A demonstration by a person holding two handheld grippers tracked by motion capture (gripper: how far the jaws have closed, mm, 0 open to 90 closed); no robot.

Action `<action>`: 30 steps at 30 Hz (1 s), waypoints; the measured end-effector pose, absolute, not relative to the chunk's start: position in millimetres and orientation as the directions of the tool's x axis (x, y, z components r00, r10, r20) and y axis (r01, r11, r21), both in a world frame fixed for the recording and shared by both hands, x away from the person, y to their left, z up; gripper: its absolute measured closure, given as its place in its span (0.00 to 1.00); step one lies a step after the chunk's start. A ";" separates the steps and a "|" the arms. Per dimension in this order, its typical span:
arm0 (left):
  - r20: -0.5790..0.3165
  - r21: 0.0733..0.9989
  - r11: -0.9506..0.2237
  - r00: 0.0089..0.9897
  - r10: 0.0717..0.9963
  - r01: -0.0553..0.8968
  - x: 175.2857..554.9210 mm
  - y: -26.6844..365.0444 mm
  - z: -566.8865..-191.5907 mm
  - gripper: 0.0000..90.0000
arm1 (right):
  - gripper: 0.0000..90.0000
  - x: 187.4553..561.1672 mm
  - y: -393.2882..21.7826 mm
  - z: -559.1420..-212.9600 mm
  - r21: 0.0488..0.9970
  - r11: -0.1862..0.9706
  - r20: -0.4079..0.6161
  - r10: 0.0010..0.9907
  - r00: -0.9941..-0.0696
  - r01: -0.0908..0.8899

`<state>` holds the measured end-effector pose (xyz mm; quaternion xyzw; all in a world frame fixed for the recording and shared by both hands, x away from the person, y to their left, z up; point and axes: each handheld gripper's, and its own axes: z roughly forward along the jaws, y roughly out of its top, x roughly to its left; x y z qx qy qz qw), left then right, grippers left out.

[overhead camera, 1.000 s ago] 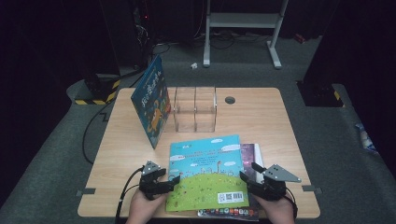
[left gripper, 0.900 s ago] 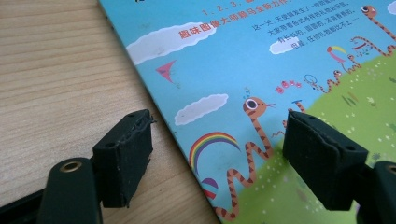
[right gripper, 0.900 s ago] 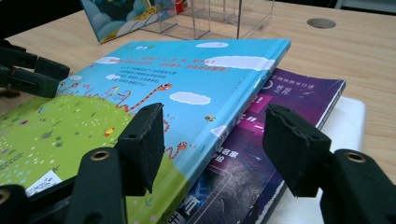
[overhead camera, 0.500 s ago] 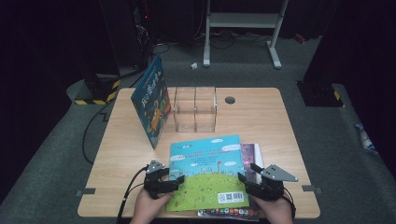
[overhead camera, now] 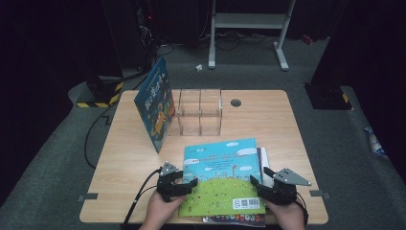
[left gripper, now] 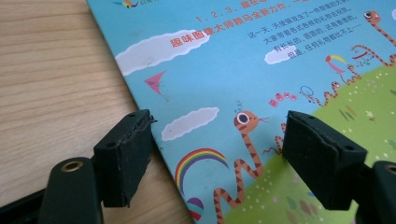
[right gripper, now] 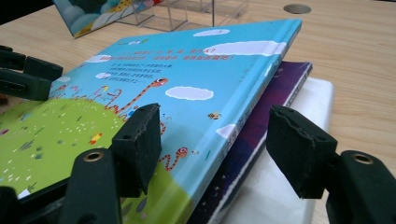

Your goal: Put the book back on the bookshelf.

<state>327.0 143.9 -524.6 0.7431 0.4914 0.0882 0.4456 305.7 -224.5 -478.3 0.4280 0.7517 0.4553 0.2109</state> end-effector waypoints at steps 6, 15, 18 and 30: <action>-0.295 0.758 -0.131 0.514 0.806 0.639 332.1 133.8 -522.6 0.27 | 0.38 307.5 -230.7 -476.1 0.861 0.207 0.089 0.838 -0.538 0.465; -0.365 0.751 -0.067 0.498 0.786 0.656 330.1 140.4 -529.3 0.32 | 0.35 311.2 -231.5 -472.9 0.836 0.193 0.133 0.837 -0.531 0.513; -0.378 0.743 -0.064 0.496 0.781 0.667 330.5 140.8 -529.7 0.31 | 0.32 314.5 -230.5 -470.9 0.819 0.196 0.155 0.829 -0.537 0.539; -0.326 0.774 -0.091 0.519 0.790 0.626 325.4 138.6 -528.4 0.30 | 0.30 323.4 -221.8 -475.6 0.810 0.178 0.164 0.846 -0.507 0.559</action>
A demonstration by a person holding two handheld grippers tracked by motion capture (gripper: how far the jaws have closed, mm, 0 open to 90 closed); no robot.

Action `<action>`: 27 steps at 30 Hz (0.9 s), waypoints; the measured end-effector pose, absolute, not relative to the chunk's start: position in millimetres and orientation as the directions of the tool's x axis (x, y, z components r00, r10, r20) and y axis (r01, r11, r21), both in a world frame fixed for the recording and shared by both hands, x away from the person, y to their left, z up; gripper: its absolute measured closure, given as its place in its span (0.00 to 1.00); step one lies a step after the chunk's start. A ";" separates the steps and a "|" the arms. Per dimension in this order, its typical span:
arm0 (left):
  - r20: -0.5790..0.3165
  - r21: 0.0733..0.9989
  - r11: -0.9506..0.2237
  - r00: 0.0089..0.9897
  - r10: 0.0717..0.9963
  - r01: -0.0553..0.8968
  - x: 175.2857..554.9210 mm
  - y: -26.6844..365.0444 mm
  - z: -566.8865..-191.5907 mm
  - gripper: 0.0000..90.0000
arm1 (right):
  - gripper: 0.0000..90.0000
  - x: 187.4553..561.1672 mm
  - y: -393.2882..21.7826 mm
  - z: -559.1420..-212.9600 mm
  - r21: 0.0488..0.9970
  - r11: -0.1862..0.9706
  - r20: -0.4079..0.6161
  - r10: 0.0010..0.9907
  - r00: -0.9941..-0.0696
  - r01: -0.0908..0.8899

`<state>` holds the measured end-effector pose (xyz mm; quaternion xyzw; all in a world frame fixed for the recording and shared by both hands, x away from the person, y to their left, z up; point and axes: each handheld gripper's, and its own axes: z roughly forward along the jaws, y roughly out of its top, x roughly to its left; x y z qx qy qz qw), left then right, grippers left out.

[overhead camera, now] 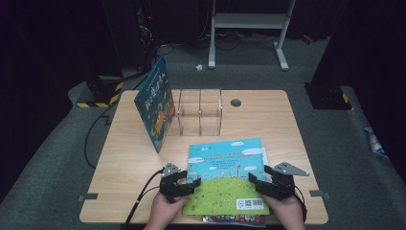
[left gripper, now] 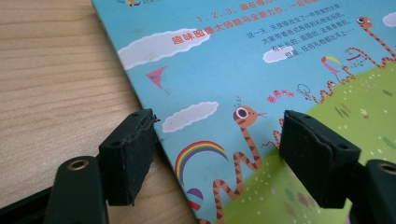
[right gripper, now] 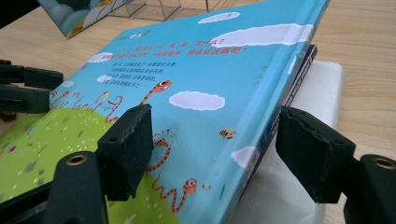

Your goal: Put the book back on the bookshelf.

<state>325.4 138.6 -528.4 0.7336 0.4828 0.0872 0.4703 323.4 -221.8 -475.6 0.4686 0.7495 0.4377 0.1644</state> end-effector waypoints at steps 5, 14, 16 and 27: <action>-0.333 0.774 -0.086 0.519 0.788 0.627 325.6 138.8 -528.6 0.30 | 0.31 326.6 -221.6 -477.2 0.805 0.161 0.190 0.842 -0.505 0.572; -0.320 0.777 -0.097 0.522 0.790 0.622 325.5 138.7 -528.4 0.29 | 0.30 326.8 -220.2 -478.8 0.802 0.152 0.200 0.843 -0.499 0.578; -0.328 0.774 -0.091 0.520 0.788 0.626 325.0 138.0 -528.4 0.29 | 0.30 326.4 -219.4 -478.7 0.800 0.148 0.203 0.845 -0.495 0.581; -0.318 0.779 -0.097 0.524 0.790 0.619 324.6 136.7 -528.4 0.27 | 0.25 331.5 -218.7 -479.3 0.789 0.151 0.211 0.843 -0.494 0.595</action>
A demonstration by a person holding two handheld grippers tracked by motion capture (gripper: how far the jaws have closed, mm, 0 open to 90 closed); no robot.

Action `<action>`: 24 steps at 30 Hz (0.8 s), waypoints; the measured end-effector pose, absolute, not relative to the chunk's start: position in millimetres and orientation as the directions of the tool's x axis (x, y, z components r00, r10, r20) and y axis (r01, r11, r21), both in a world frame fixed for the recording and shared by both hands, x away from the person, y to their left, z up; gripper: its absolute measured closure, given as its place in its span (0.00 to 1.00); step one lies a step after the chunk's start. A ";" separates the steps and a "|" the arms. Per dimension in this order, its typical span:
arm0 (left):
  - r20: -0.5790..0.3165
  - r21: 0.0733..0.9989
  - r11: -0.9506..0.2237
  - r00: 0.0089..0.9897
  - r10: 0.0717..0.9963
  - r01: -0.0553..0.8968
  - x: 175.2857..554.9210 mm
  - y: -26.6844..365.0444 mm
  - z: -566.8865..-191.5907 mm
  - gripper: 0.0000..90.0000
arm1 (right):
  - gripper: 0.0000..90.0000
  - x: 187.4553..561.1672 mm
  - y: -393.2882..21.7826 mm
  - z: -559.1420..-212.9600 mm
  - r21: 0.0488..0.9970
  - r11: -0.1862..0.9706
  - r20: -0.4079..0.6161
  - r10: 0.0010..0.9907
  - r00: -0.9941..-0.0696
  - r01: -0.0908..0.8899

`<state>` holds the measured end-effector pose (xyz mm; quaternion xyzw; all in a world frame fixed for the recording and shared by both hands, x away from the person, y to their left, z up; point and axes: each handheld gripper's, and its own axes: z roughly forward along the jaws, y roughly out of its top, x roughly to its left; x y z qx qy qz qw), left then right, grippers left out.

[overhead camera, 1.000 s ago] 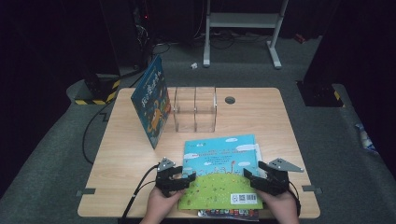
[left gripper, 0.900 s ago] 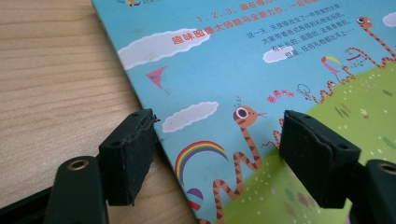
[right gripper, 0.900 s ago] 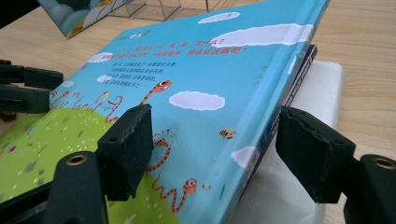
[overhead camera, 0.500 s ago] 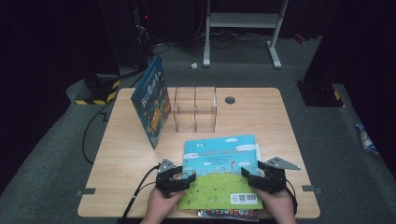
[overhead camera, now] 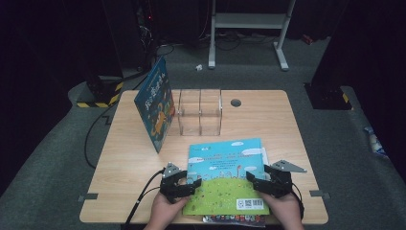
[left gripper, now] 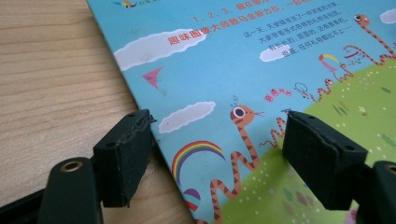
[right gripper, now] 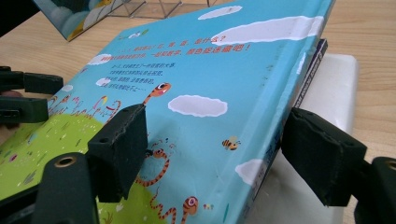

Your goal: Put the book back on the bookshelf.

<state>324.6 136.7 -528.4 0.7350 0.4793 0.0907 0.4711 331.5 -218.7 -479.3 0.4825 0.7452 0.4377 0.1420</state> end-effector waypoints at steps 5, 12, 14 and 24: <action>-0.303 0.784 -0.108 0.528 0.793 0.612 324.1 135.6 -528.2 0.27 | 0.28 329.1 -215.5 -476.1 0.796 0.183 0.166 0.851 -0.498 0.577; -0.303 0.783 -0.108 0.527 0.794 0.613 324.3 135.4 -528.2 0.27 | 0.32 329.7 -218.3 -474.1 0.784 0.166 0.195 0.849 -0.492 0.598; -0.306 0.781 -0.108 0.529 0.792 0.615 324.7 135.4 -528.4 0.27 | 0.32 329.6 -217.4 -473.3 0.785 0.174 0.184 0.851 -0.492 0.595; -0.298 0.783 -0.115 0.531 0.793 0.611 324.4 134.8 -528.3 0.27 | 0.44 326.4 -223.5 -470.4 0.798 0.154 0.200 0.845 -0.496 0.583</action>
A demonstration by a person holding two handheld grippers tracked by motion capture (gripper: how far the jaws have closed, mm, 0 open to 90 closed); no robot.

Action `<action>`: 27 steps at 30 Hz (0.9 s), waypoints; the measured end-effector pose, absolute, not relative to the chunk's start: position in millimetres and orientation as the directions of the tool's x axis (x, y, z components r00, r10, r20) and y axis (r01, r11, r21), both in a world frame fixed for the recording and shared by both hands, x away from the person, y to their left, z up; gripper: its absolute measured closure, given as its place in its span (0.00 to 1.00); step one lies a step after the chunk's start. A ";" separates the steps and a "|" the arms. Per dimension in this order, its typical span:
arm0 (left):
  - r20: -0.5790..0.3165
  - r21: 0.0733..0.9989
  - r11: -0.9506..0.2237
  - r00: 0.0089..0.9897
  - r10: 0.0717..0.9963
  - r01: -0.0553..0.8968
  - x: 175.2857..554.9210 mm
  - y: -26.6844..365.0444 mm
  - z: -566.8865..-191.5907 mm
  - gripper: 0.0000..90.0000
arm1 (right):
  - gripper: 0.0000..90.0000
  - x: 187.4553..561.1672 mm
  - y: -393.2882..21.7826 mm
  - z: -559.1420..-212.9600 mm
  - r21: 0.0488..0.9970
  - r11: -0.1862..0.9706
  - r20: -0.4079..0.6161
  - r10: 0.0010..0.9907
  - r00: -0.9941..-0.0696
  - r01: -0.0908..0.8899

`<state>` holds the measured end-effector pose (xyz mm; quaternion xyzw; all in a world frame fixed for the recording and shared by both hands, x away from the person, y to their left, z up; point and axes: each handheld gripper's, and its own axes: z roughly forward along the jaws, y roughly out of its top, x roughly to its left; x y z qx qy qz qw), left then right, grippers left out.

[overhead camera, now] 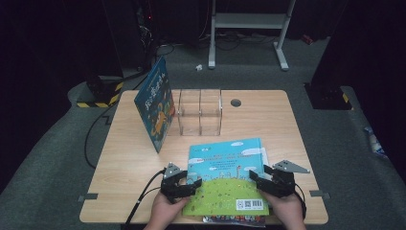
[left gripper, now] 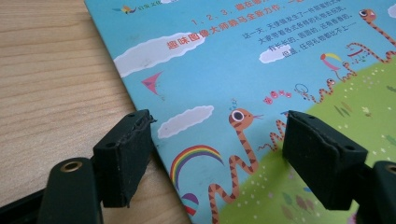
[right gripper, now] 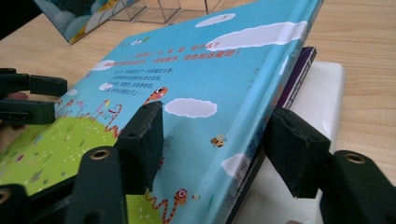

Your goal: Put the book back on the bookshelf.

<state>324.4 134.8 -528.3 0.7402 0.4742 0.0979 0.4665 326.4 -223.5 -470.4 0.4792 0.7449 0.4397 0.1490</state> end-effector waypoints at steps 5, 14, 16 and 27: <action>-0.288 0.786 -0.124 0.537 0.793 0.605 324.1 134.9 -528.1 0.27 | 0.47 324.0 -224.9 -469.6 0.802 0.151 0.200 0.844 -0.498 0.578; -0.318 0.792 -0.090 0.535 0.782 0.603 324.1 136.8 -528.3 0.24 | 0.48 317.9 -225.3 -467.2 0.824 0.165 0.167 0.843 -0.512 0.541; -0.345 0.786 -0.073 0.533 0.773 0.614 325.0 139.7 -528.4 0.22 | 0.48 315.9 -224.9 -465.8 0.838 0.172 0.152 0.838 -0.524 0.519; -0.431 0.772 -0.001 0.524 0.735 0.636 330.2 148.6 -528.2 0.16 | 0.48 304.8 -221.9 -459.5 0.890 0.191 0.085 0.824 -0.560 0.415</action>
